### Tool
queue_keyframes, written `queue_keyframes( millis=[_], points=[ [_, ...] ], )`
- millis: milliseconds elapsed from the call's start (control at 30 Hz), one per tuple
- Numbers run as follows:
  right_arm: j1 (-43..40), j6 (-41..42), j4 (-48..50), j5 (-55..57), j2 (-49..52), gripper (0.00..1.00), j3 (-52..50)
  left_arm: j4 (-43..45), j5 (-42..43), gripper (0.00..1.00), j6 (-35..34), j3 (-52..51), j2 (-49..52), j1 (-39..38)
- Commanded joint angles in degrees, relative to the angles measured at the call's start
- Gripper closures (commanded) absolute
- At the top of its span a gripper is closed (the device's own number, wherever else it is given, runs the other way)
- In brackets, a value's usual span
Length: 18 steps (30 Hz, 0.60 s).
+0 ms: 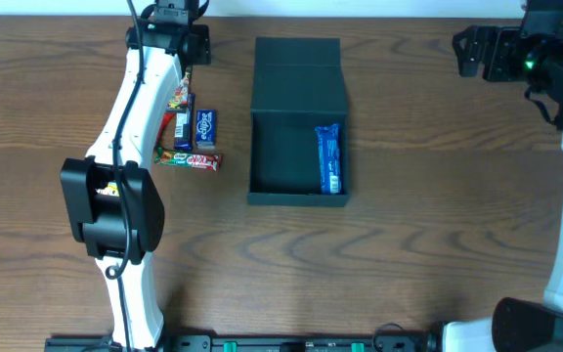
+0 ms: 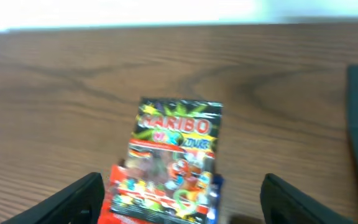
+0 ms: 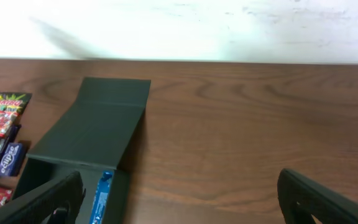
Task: Pack container
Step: 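Return the left gripper to the pile and grasp the Haribo bag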
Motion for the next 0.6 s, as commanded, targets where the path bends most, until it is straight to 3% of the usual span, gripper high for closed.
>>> queue_keyframes(
  millis=[0,133,567],
  points=[
    [-0.2,0.0,0.0,0.0,0.5,0.01,-0.6,0.5,-5.3,0.16,9.3,0.6,4.0,-0.1],
    [-0.2,0.0,-0.1,0.0,0.5,0.01,-0.6,1.0,-6.0,0.16,13.3,0.6,8.1,-0.2],
    [-0.2,-0.1,-0.3,0.0,0.5,0.01,-0.6,1.2,-8.9,0.16,13.2,0.6,14.3,-0.4]
  ],
)
